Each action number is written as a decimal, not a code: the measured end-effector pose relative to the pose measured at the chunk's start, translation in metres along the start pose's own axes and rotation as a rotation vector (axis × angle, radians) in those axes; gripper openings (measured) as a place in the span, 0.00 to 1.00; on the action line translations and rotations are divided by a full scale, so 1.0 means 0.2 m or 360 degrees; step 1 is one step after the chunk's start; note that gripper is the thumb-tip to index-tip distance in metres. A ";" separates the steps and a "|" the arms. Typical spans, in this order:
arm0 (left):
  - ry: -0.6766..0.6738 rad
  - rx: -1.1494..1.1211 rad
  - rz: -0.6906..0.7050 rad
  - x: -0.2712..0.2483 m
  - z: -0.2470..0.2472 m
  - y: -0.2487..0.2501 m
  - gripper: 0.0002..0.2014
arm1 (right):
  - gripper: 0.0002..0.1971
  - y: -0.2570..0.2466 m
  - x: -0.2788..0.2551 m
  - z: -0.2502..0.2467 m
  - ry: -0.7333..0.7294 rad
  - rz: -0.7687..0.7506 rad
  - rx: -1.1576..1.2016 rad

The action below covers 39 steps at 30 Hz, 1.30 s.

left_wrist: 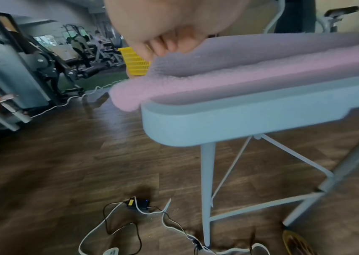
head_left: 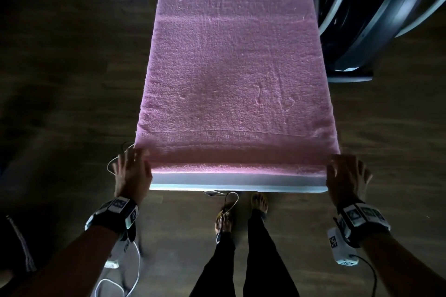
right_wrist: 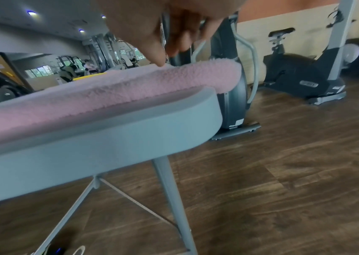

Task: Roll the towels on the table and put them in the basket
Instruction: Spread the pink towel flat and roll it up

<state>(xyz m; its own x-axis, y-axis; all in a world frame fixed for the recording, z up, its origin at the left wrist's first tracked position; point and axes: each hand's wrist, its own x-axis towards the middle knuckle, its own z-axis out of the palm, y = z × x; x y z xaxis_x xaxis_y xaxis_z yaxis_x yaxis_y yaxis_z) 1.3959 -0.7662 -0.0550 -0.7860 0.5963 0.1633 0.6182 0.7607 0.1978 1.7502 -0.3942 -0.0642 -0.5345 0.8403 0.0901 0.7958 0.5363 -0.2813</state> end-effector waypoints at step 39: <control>-0.0209 -0.0149 0.0222 -0.09 0.00 0.02 0.18 | 0.18 0.05 -0.05 0.05 -0.0265 -0.0303 0.0169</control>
<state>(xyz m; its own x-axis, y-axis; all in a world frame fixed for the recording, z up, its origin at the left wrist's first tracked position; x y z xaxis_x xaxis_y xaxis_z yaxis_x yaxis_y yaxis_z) 1.4119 -0.7735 -0.0561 -0.6830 0.7271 0.0692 0.7141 0.6449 0.2722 1.7615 -0.3979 -0.0780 -0.7180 0.6960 -0.0049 0.6469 0.6647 -0.3737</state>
